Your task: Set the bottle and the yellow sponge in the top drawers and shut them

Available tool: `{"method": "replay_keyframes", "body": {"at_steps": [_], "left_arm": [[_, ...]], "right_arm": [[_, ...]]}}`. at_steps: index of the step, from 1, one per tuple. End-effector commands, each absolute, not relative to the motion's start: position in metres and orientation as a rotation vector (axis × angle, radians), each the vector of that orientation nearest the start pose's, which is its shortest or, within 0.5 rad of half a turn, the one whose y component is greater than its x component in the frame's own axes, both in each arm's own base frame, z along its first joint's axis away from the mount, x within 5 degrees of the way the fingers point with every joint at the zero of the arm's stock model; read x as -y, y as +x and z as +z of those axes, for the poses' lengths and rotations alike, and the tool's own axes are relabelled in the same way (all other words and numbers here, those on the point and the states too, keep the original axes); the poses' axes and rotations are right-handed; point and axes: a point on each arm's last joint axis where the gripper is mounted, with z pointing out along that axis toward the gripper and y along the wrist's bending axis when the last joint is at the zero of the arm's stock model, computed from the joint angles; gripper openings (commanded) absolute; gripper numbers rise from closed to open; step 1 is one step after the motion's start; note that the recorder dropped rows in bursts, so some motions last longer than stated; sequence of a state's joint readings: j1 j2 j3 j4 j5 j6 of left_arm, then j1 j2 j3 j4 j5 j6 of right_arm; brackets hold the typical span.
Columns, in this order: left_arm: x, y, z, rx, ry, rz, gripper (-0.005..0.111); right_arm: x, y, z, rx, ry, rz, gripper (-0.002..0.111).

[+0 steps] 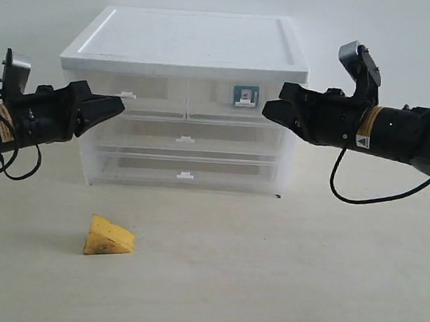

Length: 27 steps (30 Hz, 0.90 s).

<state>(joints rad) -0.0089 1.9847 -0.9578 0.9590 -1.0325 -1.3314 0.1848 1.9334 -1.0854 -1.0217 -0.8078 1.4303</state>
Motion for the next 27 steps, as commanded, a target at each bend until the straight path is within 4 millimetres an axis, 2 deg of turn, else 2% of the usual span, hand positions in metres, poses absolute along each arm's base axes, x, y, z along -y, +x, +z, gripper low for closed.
{"method": "replay_keyframes", "body": {"at_steps": [1,7,12,14,19,20,27], "left_arm": [[0.069,0.374,0.184,-1.809,0.034,-1.186,0.004],[0.058,0.381,0.189,-1.844,-0.071,-1.003,0.004],[0.06,0.38,0.186,-1.856,-0.085,-1.058,0.006],[0.063,0.378,0.187,-1.855,-0.077,-1.098,0.016],[0.064,0.377,0.188,-1.851,-0.079,-1.128,0.06],[0.064,0.377,0.188,-1.857,-0.098,-1.137,0.065],[0.073,0.377,0.189,-1.849,-0.103,-1.172,0.061]], "right_arm": [[-0.124,0.391,0.206,-1.834,-0.085,1.106,0.0],[-0.125,0.391,0.207,-1.823,-0.063,1.117,0.0],[-0.125,0.391,0.207,-1.826,-0.071,1.116,0.0],[-0.125,0.391,0.207,-1.828,-0.076,1.115,0.0],[-0.128,0.39,0.206,-1.832,-0.093,1.119,0.0],[-0.129,0.389,0.206,-1.832,-0.096,1.121,0.0],[-0.145,0.384,0.207,-1.823,-0.154,1.124,0.0]]}}
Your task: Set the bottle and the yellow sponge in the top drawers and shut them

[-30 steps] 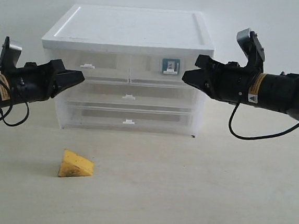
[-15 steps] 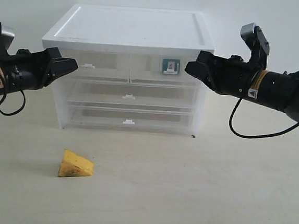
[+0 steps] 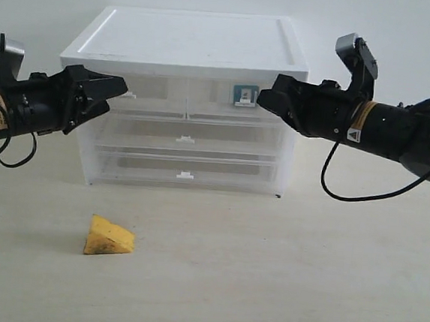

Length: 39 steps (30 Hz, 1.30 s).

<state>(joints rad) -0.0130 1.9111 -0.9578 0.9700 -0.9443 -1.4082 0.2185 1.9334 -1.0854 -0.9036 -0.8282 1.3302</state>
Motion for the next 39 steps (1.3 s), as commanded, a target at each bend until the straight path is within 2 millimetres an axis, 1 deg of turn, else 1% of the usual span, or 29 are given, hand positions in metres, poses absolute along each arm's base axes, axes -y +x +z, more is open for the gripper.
{"method": "replay_keyframes", "body": {"at_steps": [1,4,6,9,12,14,17,20,24,28,31,35,37,39], "left_arm": [[0.078,0.376,0.19,-1.85,-0.089,-1.179,0.061],[0.093,0.378,0.191,-1.855,-0.05,-1.196,0.061],[0.097,0.382,0.188,-1.88,-0.052,-1.173,0.061],[0.096,0.39,0.177,-1.941,-0.088,-1.104,0.061],[0.096,0.395,0.171,-1.952,-0.095,-1.099,0.061],[0.097,0.396,0.17,-1.942,-0.097,-1.114,0.061],[0.099,0.395,0.174,-1.903,-0.075,-1.16,0.058],[0.092,0.396,0.178,-1.883,-0.084,-1.157,0.055],[0.078,0.398,0.177,-1.902,-0.136,-1.166,0.056],[0.066,0.399,0.179,-1.872,-0.142,-1.18,0.056],[0.066,0.397,0.183,-1.835,-0.111,-1.226,0.056],[0.07,0.394,0.194,-1.727,-0.06,-1.32,0.053],[0.069,0.395,0.194,-1.725,-0.075,-1.312,0.05],[0.067,0.397,0.19,-1.76,-0.102,-1.271,0.048]], "right_arm": [[-0.145,0.384,0.207,-1.822,-0.158,1.124,0.0],[-0.144,0.385,0.206,-1.828,-0.148,1.115,0.0],[-0.143,0.385,0.205,-1.836,-0.143,1.106,0.0],[-0.143,0.386,0.204,-1.85,-0.136,1.09,0.0],[-0.142,0.386,0.204,-1.851,-0.139,1.074,0.0],[-0.142,0.386,0.204,-1.851,-0.139,1.074,0.0],[-0.142,0.386,0.204,-1.85,-0.144,1.071,0.0],[-0.142,0.386,0.204,-1.85,-0.144,1.071,0.0],[-0.142,0.386,0.204,-1.85,-0.144,1.071,0.0],[-0.142,0.386,0.204,-1.85,-0.144,1.071,0.0],[-0.142,0.386,0.204,-1.85,-0.144,1.071,0.0],[-0.142,0.386,0.204,-1.851,-0.147,1.071,0.0],[-0.142,0.386,0.204,-1.851,-0.147,1.071,0.0],[-0.142,0.386,0.204,-1.851,-0.147,1.071,0.0]]}}
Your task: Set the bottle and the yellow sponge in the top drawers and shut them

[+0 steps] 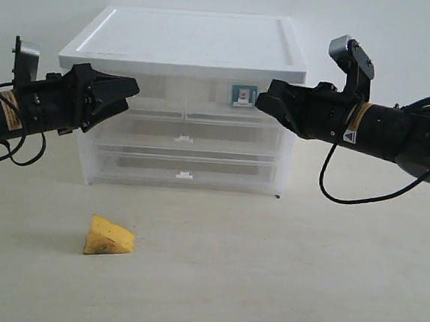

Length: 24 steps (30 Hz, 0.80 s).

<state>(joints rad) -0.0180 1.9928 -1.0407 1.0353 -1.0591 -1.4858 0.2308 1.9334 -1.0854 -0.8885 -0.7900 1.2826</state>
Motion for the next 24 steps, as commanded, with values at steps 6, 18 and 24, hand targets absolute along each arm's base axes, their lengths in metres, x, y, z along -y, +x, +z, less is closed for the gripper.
{"method": "replay_keyframes", "body": {"at_steps": [6,18,24], "left_arm": [[0.065,0.399,0.184,-1.787,-0.134,-1.248,0.032],[0.067,0.39,0.176,-1.796,-0.1,-1.266,0.004],[0.07,0.372,0.173,-1.776,-0.086,-1.322,0.004]], "right_arm": [[-0.142,0.386,0.203,-1.851,-0.152,1.064,0.0],[-0.142,0.386,0.203,-1.853,-0.154,1.058,0.0],[-0.141,0.387,0.203,-1.848,-0.148,1.056,0.0]]}}
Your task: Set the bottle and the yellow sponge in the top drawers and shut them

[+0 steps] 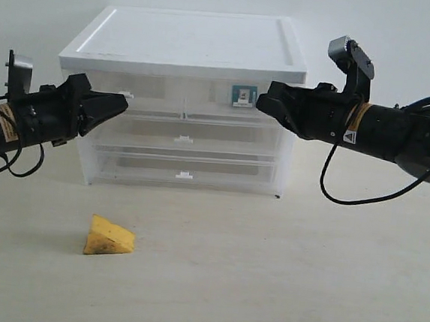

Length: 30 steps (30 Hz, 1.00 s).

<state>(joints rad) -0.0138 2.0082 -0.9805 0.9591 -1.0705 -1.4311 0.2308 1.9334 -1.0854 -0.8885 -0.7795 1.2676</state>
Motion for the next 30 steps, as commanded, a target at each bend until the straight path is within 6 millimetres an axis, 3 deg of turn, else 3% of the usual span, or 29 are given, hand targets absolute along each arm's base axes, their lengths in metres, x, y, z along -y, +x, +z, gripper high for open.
{"method": "replay_keyframes", "body": {"at_steps": [1,6,12,13,15,16,17,21,24,30], "left_arm": [[0.07,0.369,0.174,-1.781,-0.077,-1.323,0.004],[0.07,0.355,0.181,-1.79,-0.054,-1.306,0.004],[0.07,0.354,0.186,-1.799,-0.11,-1.35,0.009],[0.07,0.354,0.185,-1.809,-0.113,-1.341,0.017],[0.07,0.354,0.184,-1.822,-0.124,-1.341,0.047],[0.07,0.354,0.184,-1.829,-0.134,-1.354,0.069],[0.07,0.354,0.184,-1.836,-0.157,-1.367,0.076],[0.066,0.363,0.181,-1.909,-0.221,-1.277,0.055],[0.068,0.37,0.187,-1.91,-0.186,-1.311,0.037],[0.071,0.387,0.172,-1.898,-0.202,-1.382,0.034]], "right_arm": [[-0.142,0.387,0.203,-1.848,-0.15,1.054,0.0],[-0.142,0.387,0.204,-1.841,-0.157,1.054,0.0],[-0.142,0.386,0.204,-1.841,-0.16,1.055,0.0],[-0.142,0.386,0.204,-1.841,-0.16,1.055,0.0],[-0.142,0.386,0.204,-1.841,-0.16,1.055,0.0],[-0.142,0.386,0.204,-1.841,-0.16,1.055,0.0],[-0.142,0.386,0.204,-1.841,-0.16,1.055,0.0],[-0.142,0.386,0.204,-1.841,-0.16,1.055,0.0],[-0.142,0.386,0.204,-1.841,-0.16,1.055,0.0],[-0.142,0.386,0.204,-1.841,-0.16,1.055,0.0]]}}
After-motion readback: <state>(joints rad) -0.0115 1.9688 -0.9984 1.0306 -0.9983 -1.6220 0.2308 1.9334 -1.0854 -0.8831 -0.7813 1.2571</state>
